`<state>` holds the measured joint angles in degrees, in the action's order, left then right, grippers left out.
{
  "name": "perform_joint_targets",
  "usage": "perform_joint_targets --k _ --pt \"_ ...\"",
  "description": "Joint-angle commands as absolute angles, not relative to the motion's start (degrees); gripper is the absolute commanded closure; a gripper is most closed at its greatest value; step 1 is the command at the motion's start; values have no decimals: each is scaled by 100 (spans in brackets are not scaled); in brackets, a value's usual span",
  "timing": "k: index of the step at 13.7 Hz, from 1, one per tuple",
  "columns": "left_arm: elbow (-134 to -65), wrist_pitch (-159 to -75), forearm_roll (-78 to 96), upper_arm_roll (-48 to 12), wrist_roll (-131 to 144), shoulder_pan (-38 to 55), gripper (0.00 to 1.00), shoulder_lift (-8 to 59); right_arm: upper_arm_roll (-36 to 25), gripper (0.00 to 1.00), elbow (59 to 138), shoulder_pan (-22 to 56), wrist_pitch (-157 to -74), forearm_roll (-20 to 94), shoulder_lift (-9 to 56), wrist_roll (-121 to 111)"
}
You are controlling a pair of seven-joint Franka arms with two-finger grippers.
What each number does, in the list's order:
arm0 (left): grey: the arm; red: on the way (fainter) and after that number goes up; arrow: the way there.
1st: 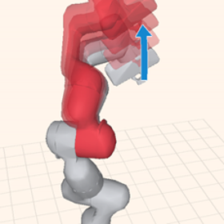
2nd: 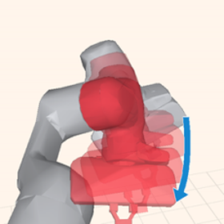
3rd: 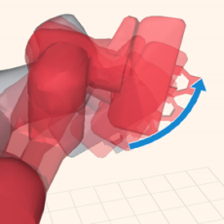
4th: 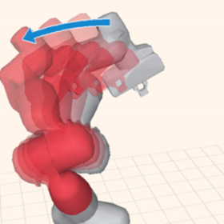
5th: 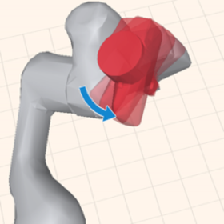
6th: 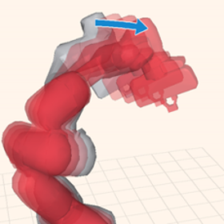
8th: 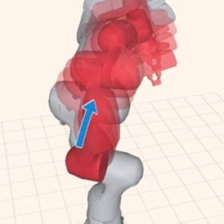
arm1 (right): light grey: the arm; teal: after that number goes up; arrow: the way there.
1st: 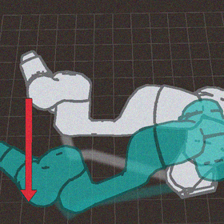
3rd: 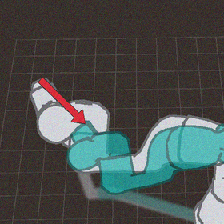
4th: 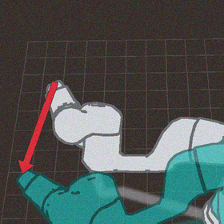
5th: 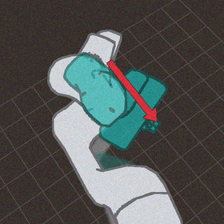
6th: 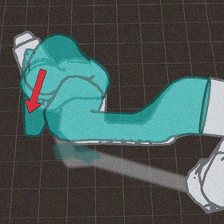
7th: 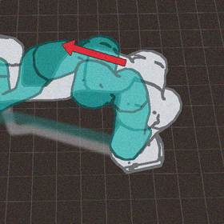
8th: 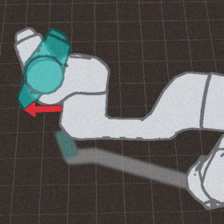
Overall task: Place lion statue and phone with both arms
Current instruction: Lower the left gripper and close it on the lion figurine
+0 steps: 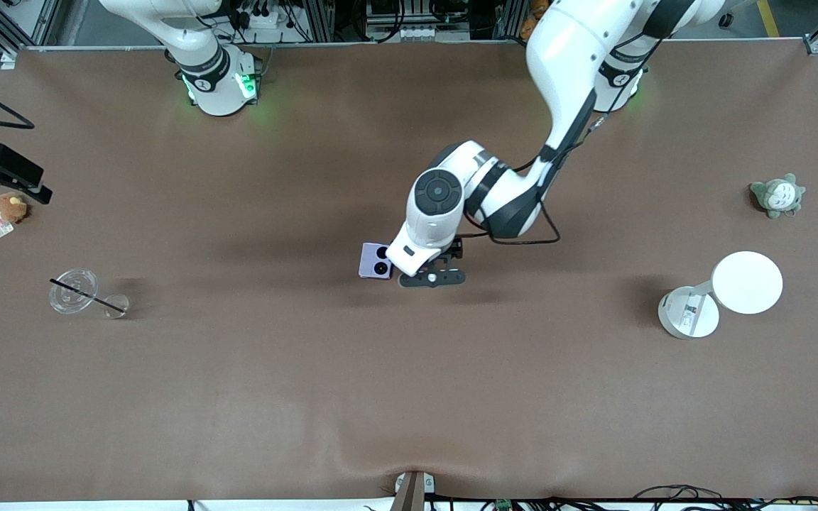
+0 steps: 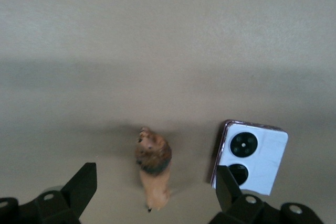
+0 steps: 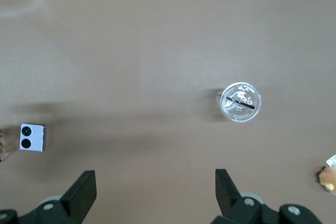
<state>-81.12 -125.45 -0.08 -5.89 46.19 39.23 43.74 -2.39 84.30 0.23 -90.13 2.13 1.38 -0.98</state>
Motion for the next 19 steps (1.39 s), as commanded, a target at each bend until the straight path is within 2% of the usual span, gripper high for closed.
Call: perform_joint_targets --k 1,5,7,9,10,11,12,13,15,16,19 --pt "-8041 -12577 -263 -536 4763 4061 0 4509 -246 0 8385 -17 -9044 202 176 -97" --pt "-8288 -12560 -272 -545 4922 4087 0 4447 -229 0 8394 87 -8983 264 255 -106" --pt "-8472 -12551 -272 -536 4922 4087 23 4438 -229 0 8420 499 -8939 220 264 -62" --pt "-8499 -12551 -333 -536 4913 4087 30 4474 -229 0 8429 947 -8938 229 333 226" --pt "-8490 -12559 -395 -536 4913 4087 37 4491 -229 0 8429 1175 -8956 246 438 568" --pt "-8473 -12577 -448 -536 4913 4087 50 4509 -229 0 8429 1439 -9017 307 579 832" --pt "-8464 -12577 -466 -536 4913 4078 75 4491 -229 0 8411 1642 -9044 325 719 974" --pt "-8464 -12577 -457 -545 4922 4078 86 4456 -229 0 8411 1913 -9140 334 843 1132" --pt "-8411 -12516 -457 -545 4904 4069 93 4395 -220 0 8420 2362 -9394 334 1097 1711" --pt "-8411 -12420 -457 -545 4878 4017 100 4308 -220 0 8420 2530 -9570 334 1273 1862" --pt "-8411 -11753 -466 -571 4485 3614 100 3799 -220 0 8429 2996 -10088 518 1923 2292"
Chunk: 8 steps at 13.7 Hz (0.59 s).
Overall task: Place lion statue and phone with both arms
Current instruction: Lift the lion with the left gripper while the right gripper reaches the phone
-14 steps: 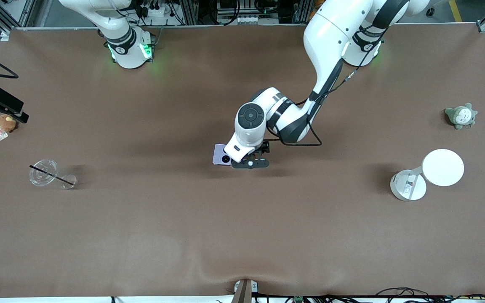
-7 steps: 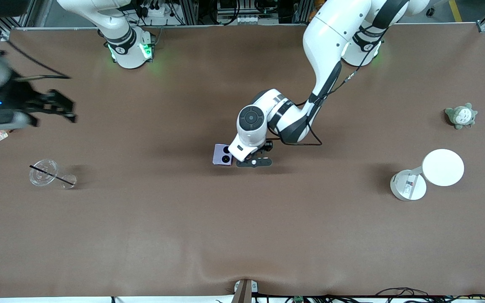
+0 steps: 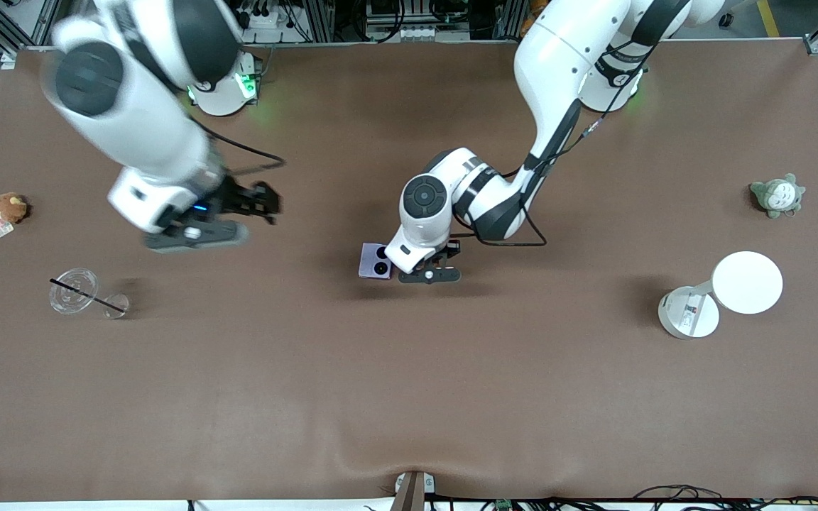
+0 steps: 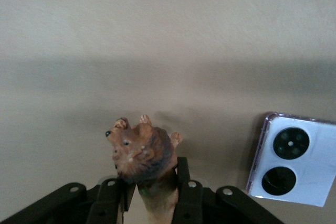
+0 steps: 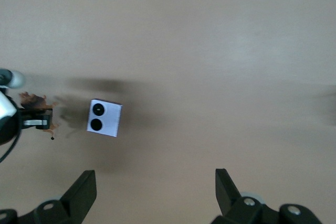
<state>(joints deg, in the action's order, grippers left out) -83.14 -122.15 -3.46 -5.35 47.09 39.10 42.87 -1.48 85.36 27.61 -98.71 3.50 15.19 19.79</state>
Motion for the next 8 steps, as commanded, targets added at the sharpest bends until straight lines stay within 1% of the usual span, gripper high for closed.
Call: perform_joint_targets --k 1,3,6,8 --pt "-8446 -11594 -440 -571 4239 3482 100 3658 -228 0 8429 3136 -10316 527 2125 2459" --pt "-8464 -11295 -448 -571 4026 3262 100 3516 -220 0 8437 3269 -10660 562 2494 2496" --pt "-8604 -11145 -466 -554 3403 2884 100 3314 -220 0 8446 3331 -10906 930 2978 2496" --pt "-8823 -11153 -483 -545 2973 2490 100 3261 -229 0 8446 3322 -11135 1116 3303 2505"
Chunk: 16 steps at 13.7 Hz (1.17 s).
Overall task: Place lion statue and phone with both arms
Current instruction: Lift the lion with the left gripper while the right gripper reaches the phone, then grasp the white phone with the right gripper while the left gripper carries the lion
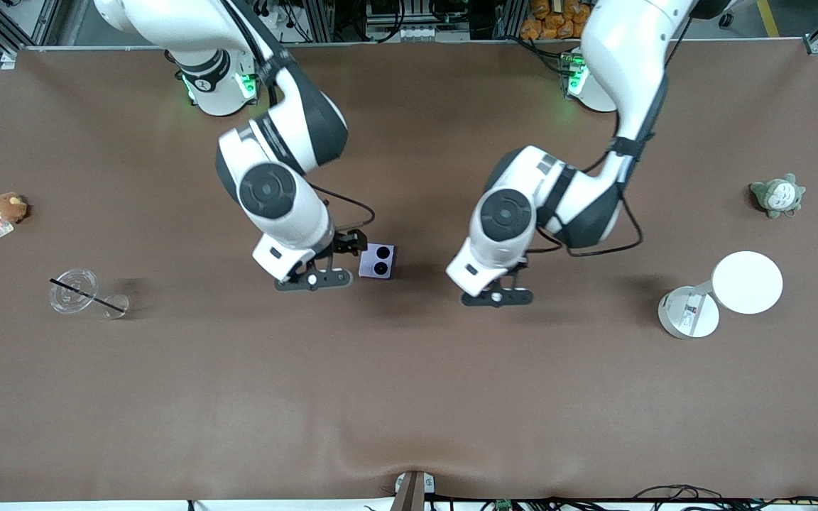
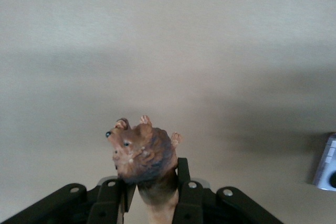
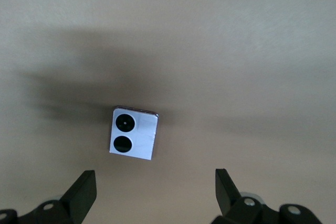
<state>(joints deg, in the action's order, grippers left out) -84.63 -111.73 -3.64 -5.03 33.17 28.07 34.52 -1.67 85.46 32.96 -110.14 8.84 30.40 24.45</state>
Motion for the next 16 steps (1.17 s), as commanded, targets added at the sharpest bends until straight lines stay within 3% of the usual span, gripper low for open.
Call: perform_joint_targets --k 1,6,9,16 --pt "-9007 -11232 -553 -545 2762 2278 100 3261 -229 0 8472 3322 -11301 1108 3444 2505" --pt "-9307 -11372 -1361 -589 2559 1795 100 3173 -237 0 8612 3744 -12153 1037 3998 2857" --pt "-9745 -12196 -1415 -598 1743 1303 100 3173 -237 0 9069 3884 -12839 1028 4052 2848" --pt "-10098 -13217 -1415 -598 423 458 100 3418 -237 0 9132 3981 -12885 1072 4236 3075"
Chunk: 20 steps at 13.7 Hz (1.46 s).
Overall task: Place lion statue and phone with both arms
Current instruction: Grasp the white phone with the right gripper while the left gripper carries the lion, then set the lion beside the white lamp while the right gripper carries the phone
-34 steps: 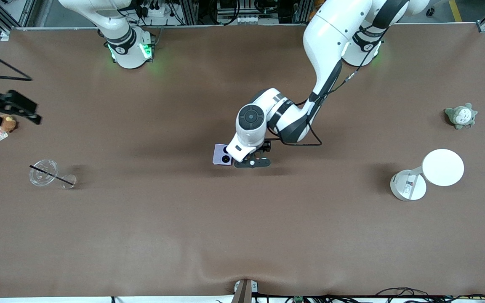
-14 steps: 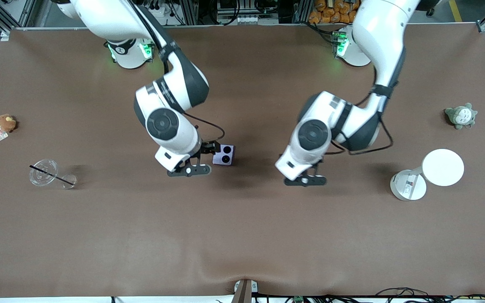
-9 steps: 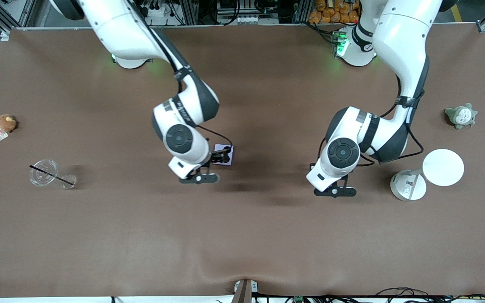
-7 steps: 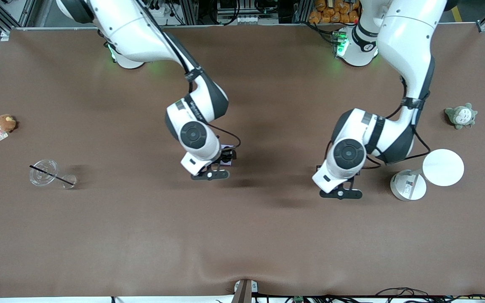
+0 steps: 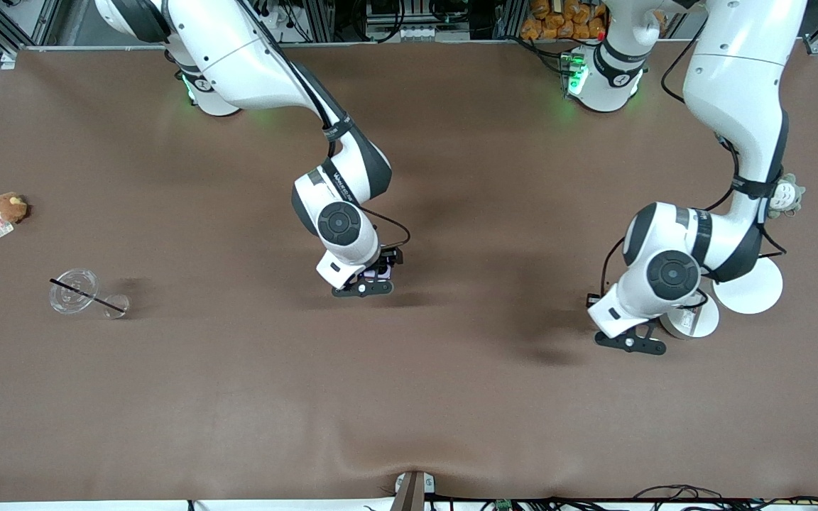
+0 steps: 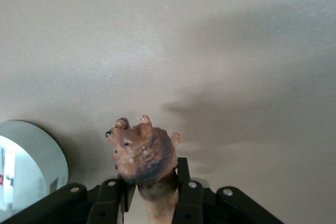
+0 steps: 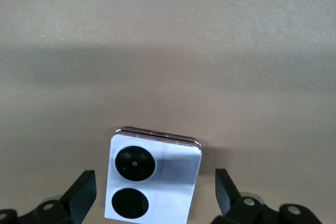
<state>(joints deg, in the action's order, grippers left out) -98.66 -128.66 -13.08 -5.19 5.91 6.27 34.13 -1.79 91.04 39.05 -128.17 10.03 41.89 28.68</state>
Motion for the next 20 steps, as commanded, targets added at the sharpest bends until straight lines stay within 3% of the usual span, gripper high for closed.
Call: perform_joint_targets --k 1,8,13,14,15,16,17,18,20 --pt "-10142 -13314 -1415 -598 352 405 100 3428 -229 0 9132 3990 -12920 1081 4271 3172" --pt "-10099 -13421 -1424 -571 -62 176 100 3533 -229 0 9105 4017 -13131 1116 4447 3585" --pt "-10099 -13579 -1424 -545 -70 114 92 3674 -229 0 9132 4096 -13175 1107 4491 3709" --pt "-10107 -13579 -1424 -545 -70 114 90 3665 -229 16 9132 4104 -13175 1107 4491 3709" --pt "-10107 -13579 -1424 -536 -70 62 84 3674 -237 45 9141 4131 -13175 1099 4491 3709" --pt "-10090 -13579 -1424 -545 -70 18 63 3665 -237 65 9141 4131 -13175 1090 4491 3709" --pt "-10081 -13579 -1415 -545 -62 18 23 3674 -246 75 9141 4131 -13166 1072 4474 3700" --pt "-10081 -13570 -1415 -545 -70 9 0 3656 -255 78 9132 4105 -13131 1046 4448 3691" --pt "-10072 -13544 -1415 -571 -27 52 0 3595 -281 80 9132 3965 -12921 1037 4176 3630"
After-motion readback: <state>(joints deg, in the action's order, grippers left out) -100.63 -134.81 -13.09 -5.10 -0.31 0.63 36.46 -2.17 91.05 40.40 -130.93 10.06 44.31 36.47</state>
